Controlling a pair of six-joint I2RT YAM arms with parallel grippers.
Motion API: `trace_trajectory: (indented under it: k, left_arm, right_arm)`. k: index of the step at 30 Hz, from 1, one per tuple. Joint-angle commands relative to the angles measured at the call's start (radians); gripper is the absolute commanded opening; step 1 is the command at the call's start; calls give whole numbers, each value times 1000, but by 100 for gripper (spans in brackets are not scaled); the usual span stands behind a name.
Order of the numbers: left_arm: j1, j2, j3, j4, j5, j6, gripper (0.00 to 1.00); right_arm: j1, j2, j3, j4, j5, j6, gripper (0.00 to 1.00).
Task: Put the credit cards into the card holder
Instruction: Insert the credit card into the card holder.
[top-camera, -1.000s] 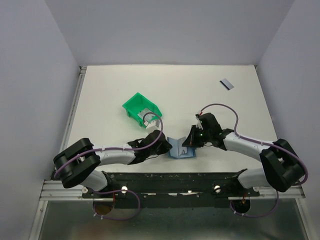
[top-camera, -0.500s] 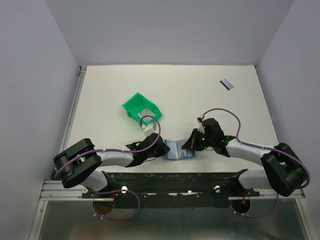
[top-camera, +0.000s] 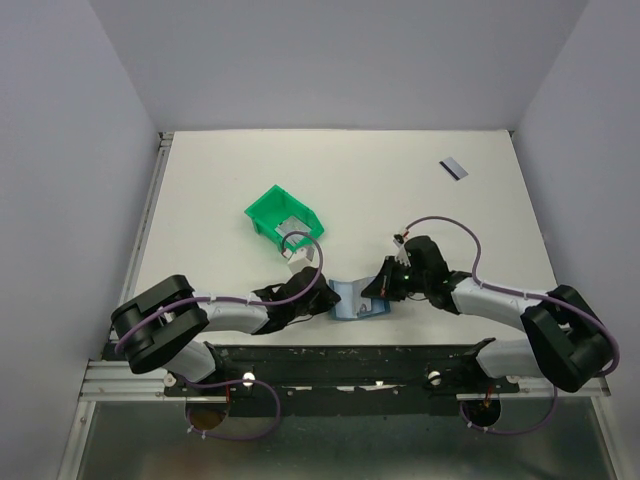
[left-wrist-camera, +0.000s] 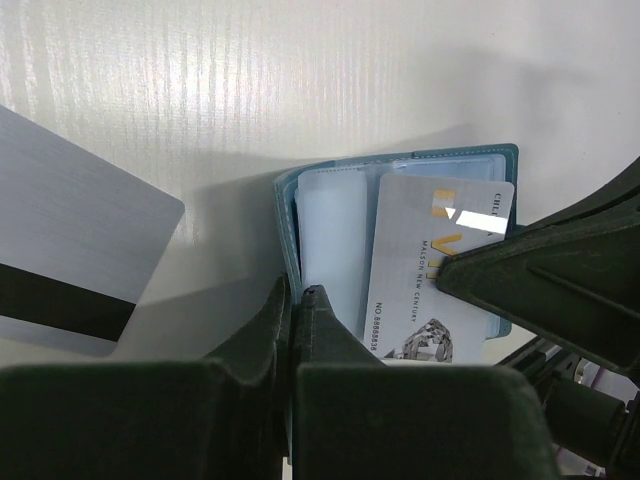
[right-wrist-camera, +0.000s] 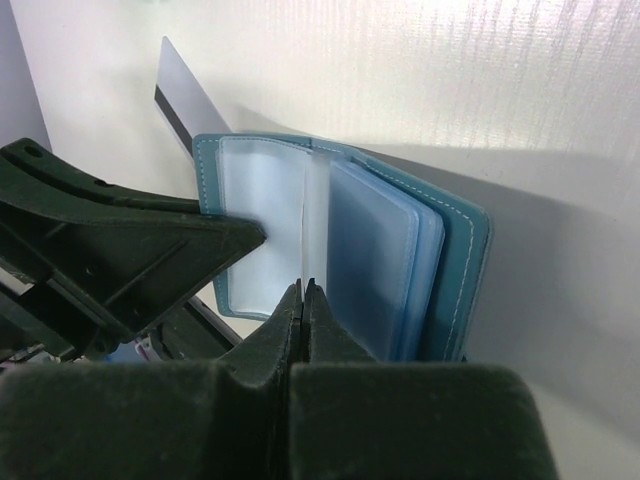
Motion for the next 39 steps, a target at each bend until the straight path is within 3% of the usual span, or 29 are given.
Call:
trace_trajectory:
  k: [1,18,39]
  left_arm:
    - [-10,15,-15,-14,-18,19,0]
    - [-10,9,0,-39,-24,33,0]
    - [-10,30,14,-42,-15,43,0]
  right_arm:
    - [5,17,7,-12,2,3,0]
    - [3,76,46,-66,2,-13,0]
    - [5,181,12,135,-93,27,0]
